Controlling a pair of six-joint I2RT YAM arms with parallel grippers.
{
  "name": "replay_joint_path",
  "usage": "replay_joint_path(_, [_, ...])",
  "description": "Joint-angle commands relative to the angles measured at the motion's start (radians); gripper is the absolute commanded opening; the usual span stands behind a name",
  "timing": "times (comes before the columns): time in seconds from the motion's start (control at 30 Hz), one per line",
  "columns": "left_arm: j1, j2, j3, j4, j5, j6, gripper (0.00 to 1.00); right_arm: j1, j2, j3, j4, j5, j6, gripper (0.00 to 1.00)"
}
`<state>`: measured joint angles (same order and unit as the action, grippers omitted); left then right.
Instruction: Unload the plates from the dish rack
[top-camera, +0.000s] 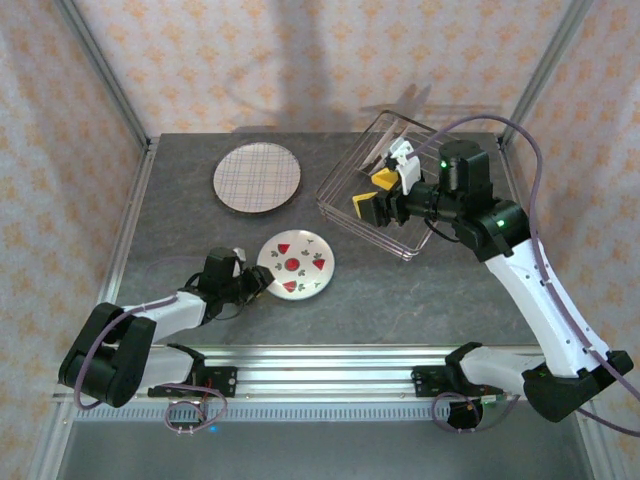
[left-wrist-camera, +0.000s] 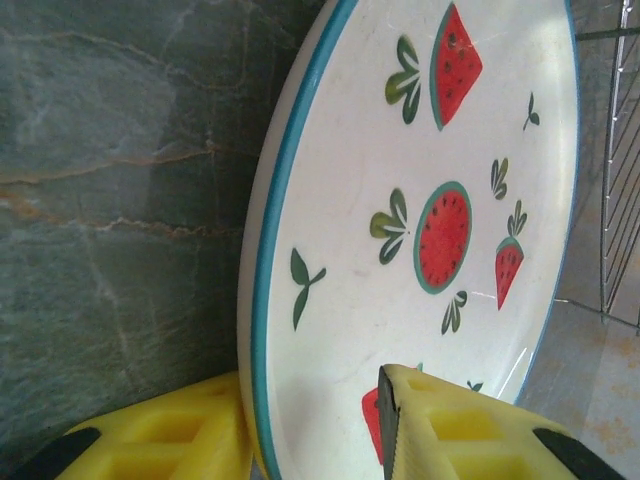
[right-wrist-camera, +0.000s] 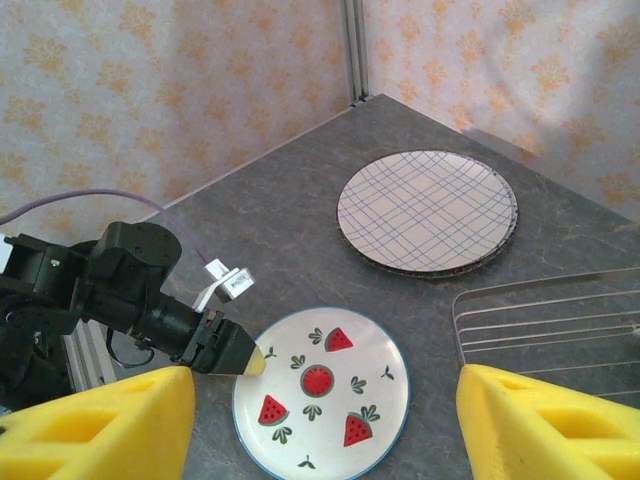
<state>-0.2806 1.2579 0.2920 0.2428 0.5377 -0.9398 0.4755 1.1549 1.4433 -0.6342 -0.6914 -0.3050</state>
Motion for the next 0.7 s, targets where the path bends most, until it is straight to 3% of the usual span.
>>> replay_joint_path(0.0, [0.006, -0.024, 0.039, -0.085, -0.043, 0.033, 0.42, 0.005, 0.0, 0.012, 0.026, 0.03, 0.02, 0.7])
replay_joint_path(0.2, [0.006, -0.084, 0.112, -0.303, -0.104, 0.064, 0.58, 0.006, 0.006, 0.023, 0.054, 0.139, 0.071, 0.7])
replay_joint_path(0.33, [0.006, -0.144, 0.207, -0.543, -0.182, 0.092, 0.7, 0.005, 0.025, 0.051, 0.074, 0.402, 0.184, 0.67])
replay_joint_path(0.5, [0.006, -0.216, 0.371, -0.828, -0.305, 0.113, 0.79, 0.001, 0.227, 0.252, -0.096, 0.791, 0.383, 0.62])
replay_joint_path(0.67, [0.005, -0.262, 0.54, -0.878, -0.322, 0.131, 0.81, -0.065, 0.487, 0.542, -0.352, 0.907, 0.579, 0.62])
